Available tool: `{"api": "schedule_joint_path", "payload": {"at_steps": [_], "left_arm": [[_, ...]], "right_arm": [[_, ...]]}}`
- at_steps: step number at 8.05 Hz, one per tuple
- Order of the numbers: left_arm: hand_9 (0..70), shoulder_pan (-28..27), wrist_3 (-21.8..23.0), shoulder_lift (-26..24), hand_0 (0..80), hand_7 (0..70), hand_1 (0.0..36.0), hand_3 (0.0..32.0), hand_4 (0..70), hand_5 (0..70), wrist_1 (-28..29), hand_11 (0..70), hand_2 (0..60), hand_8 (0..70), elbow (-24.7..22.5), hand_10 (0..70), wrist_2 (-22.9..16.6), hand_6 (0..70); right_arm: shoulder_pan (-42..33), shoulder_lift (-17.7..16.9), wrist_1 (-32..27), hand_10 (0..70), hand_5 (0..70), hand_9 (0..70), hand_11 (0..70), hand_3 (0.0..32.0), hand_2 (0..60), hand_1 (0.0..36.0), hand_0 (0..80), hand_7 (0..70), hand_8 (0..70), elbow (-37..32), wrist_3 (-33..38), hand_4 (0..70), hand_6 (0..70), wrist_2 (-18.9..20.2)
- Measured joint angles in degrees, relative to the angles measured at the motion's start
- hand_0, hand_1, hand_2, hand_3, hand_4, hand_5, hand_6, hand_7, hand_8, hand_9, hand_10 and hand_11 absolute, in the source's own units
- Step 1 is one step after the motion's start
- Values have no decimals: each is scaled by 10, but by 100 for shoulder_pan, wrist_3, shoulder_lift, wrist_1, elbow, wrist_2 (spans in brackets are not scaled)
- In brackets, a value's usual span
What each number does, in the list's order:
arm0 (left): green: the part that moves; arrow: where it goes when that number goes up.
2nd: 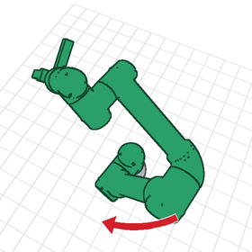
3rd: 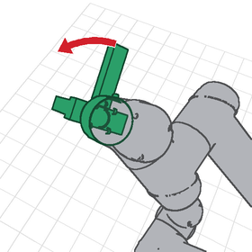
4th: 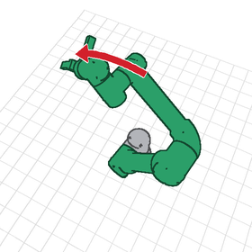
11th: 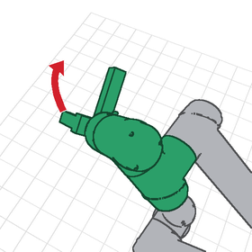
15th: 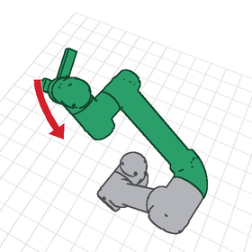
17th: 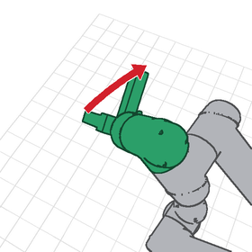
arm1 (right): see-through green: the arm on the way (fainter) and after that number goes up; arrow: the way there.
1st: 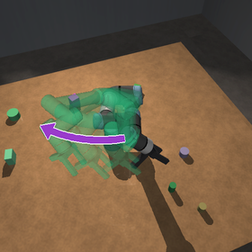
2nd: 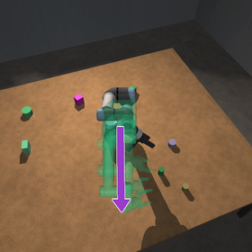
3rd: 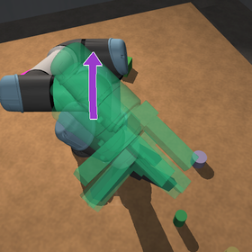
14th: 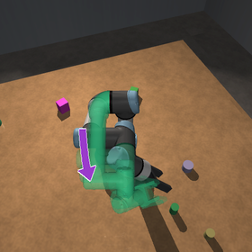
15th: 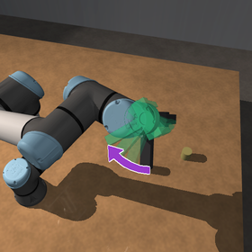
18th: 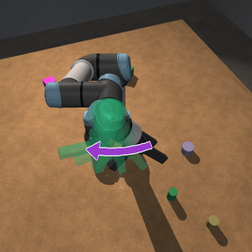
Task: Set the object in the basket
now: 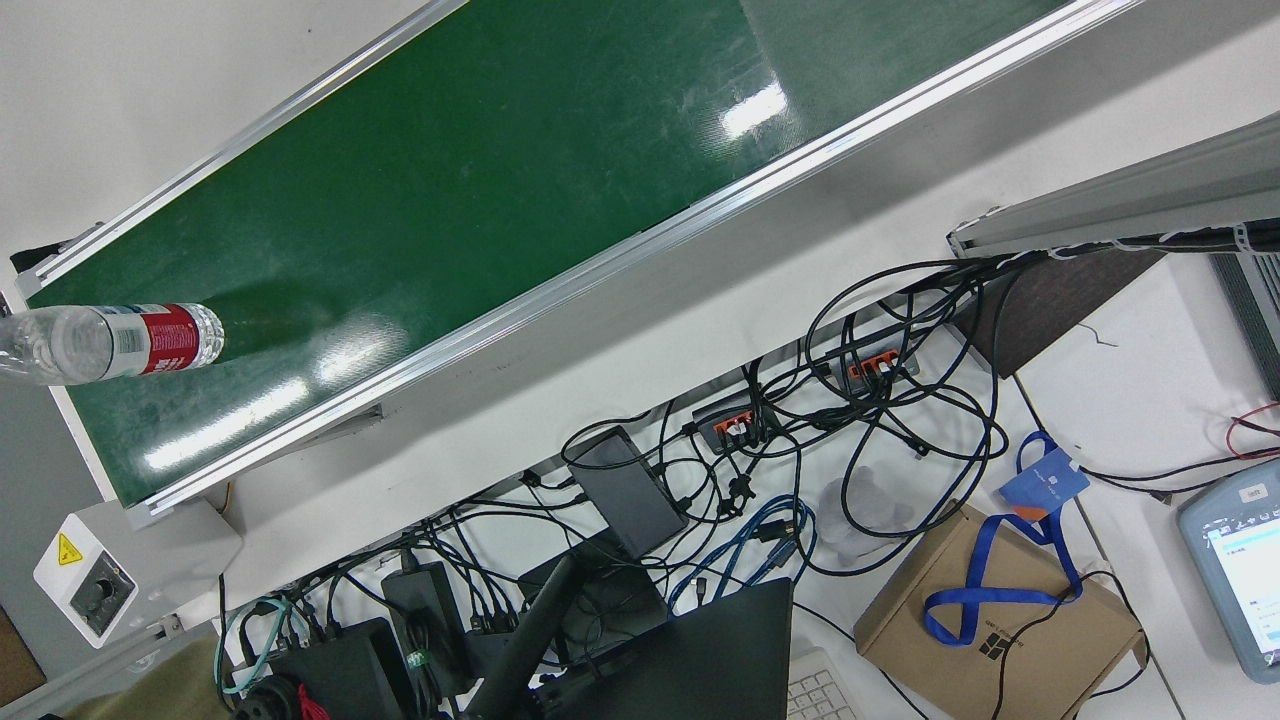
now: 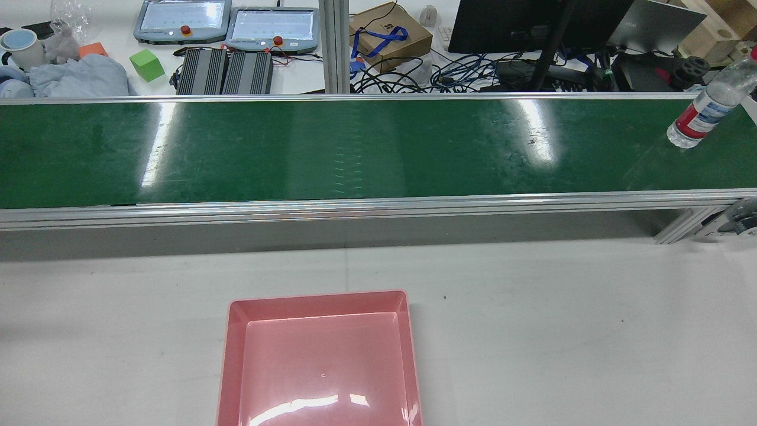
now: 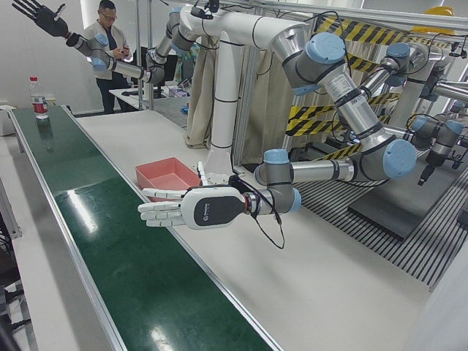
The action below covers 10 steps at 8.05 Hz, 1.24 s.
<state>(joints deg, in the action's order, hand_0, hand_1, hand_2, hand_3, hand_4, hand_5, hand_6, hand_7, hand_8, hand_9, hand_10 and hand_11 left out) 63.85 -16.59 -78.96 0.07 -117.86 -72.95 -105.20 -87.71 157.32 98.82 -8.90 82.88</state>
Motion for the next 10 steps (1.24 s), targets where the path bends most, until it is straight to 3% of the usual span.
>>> {"api": "schedule_joint_path", "payload": {"at_steps": [10], "left_arm": [[78, 113, 163, -10, 457, 0, 67, 0, 215, 130, 1, 107, 17, 40, -13, 68, -3, 8]], "right_arm": [[0, 0, 0, 0, 0, 0, 0, 0, 0, 0, 0, 0, 0, 2, 3, 0, 0, 0]]}}
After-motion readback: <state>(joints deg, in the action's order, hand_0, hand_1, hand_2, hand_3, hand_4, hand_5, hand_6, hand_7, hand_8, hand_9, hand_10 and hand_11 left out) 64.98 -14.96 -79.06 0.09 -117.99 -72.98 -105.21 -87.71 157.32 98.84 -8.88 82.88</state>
